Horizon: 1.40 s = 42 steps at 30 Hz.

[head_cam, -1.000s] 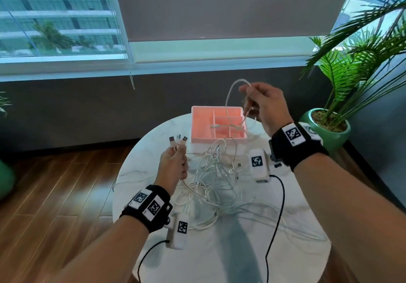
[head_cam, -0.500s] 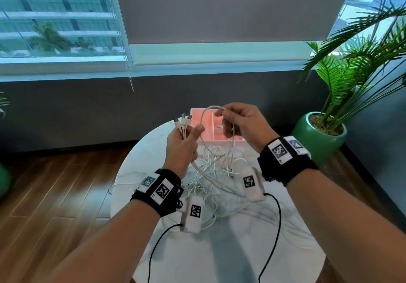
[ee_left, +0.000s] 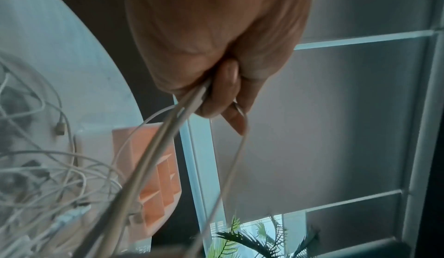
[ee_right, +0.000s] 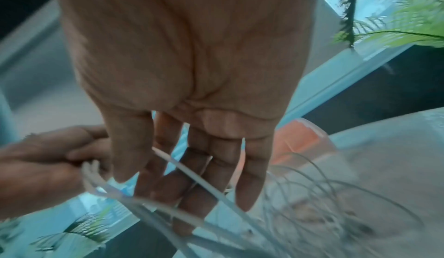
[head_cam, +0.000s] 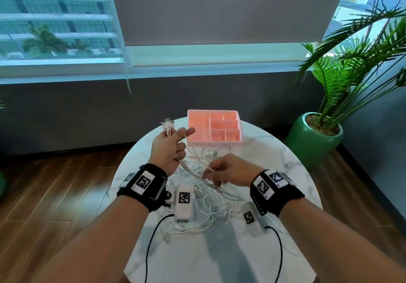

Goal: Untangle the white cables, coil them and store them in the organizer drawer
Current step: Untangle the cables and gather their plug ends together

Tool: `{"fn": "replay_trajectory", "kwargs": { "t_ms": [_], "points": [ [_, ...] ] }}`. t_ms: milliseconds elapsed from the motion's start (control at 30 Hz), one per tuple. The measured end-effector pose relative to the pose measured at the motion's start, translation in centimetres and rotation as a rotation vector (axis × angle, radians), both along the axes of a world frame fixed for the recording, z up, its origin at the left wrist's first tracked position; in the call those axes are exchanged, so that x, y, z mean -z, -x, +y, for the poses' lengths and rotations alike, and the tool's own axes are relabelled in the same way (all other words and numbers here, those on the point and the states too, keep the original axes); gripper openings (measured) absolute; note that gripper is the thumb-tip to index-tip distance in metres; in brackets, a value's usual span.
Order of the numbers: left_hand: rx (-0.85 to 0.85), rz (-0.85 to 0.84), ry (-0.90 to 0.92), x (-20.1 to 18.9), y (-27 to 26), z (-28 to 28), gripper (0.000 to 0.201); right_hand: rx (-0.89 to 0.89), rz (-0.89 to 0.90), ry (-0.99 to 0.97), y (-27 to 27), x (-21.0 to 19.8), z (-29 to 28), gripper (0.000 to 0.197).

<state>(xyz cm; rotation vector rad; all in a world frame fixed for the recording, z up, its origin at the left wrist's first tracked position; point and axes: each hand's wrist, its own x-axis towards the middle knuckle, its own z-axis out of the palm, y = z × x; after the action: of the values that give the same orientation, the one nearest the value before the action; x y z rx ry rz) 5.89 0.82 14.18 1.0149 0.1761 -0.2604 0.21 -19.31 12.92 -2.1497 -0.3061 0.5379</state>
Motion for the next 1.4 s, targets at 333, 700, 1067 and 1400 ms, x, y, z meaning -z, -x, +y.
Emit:
{"fn": "replay_trajectory", "kwargs": {
  "t_ms": [333, 700, 1067, 1400],
  "points": [
    [0.17, -0.127, -0.179, -0.5, 1.6, 1.3, 0.03, 0.551, 0.002, -0.086, -0.9, 6.8, -3.1, 0.008],
    [0.394, -0.243, -0.234, -1.4, 2.8, 1.5, 0.028, 0.498, -0.103, -0.083, -5.5, 2.4, 0.3, 0.014],
    [0.13, -0.136, -0.471, 2.5, 1.0, 3.0, 0.023, 0.599, -0.438, 0.007, -6.7, -3.4, -5.2, 0.016],
    [0.137, -0.065, -0.584, 4.3, 0.5, 1.4, 0.014, 0.828, -0.453, -0.393, -4.7, -3.9, -4.4, 0.047]
  ]
}}
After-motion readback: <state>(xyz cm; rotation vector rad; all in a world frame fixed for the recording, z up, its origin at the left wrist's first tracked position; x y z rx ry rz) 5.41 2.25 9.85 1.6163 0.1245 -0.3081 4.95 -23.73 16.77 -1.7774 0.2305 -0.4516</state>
